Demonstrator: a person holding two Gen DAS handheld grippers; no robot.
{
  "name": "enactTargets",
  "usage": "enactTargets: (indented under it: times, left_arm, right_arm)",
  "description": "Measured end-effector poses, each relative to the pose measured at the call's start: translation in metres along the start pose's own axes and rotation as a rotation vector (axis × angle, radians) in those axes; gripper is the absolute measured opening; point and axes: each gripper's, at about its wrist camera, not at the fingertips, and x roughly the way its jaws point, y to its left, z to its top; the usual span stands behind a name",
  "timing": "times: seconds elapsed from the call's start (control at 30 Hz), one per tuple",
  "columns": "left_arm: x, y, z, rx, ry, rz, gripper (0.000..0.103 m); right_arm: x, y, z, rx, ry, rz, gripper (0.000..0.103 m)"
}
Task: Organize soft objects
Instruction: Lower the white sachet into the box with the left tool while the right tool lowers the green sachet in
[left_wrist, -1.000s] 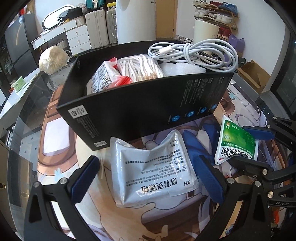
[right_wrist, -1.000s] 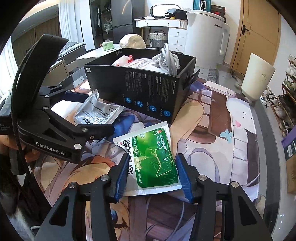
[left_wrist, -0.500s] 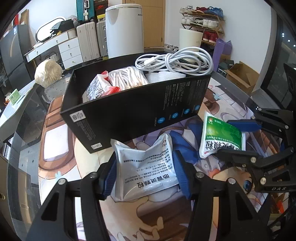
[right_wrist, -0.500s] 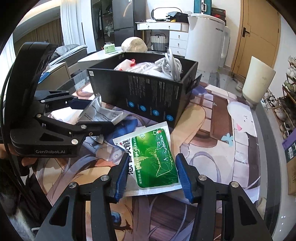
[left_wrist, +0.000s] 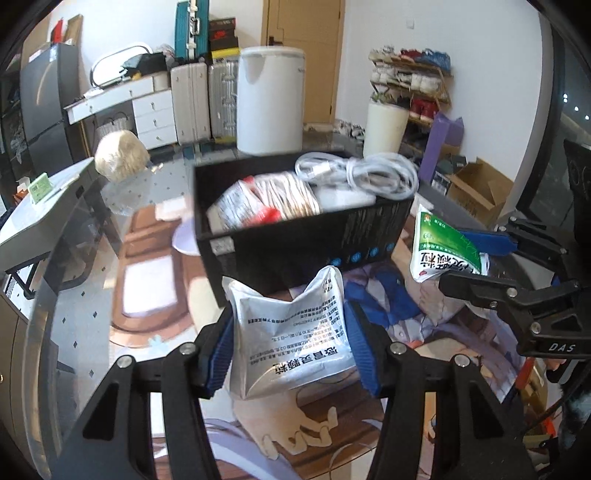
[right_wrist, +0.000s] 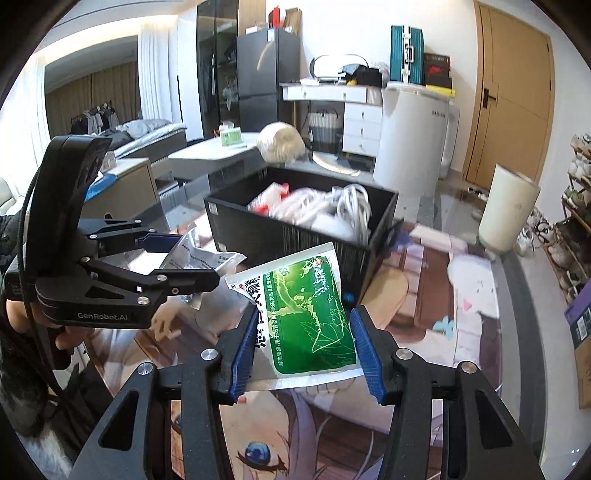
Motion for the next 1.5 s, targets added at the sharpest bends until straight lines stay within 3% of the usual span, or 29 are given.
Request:
enactTargets:
  times: [0.23, 0.57, 1.03, 1.5]
  left_arm:
    - [-0.023, 0.012, 0.016, -0.023, -0.087, 0.015, 0.055]
    - [-0.029, 0.029, 0.042, -0.042, -0.151, 0.036, 0.056]
    - [-0.014, 0.041, 0.065, -0.057, -0.181, 0.030, 0.056]
    - [0.014, 0.044, 0.077, -0.061, -0.157, 0.003, 0.056]
  right_arm:
    - [0.002, 0.005, 0.021, -0.020, -0.036, 0.009, 0.050]
    - [0.018, 0.009, 0.049, -0.021, -0.058, 0.009, 0.050]
    - [0.047, 0.005, 0.069, -0.045, -0.045, -0.032, 0.050]
    - [0.075, -0.001, 0.088, -0.093, -0.008, -0.072, 0.050]
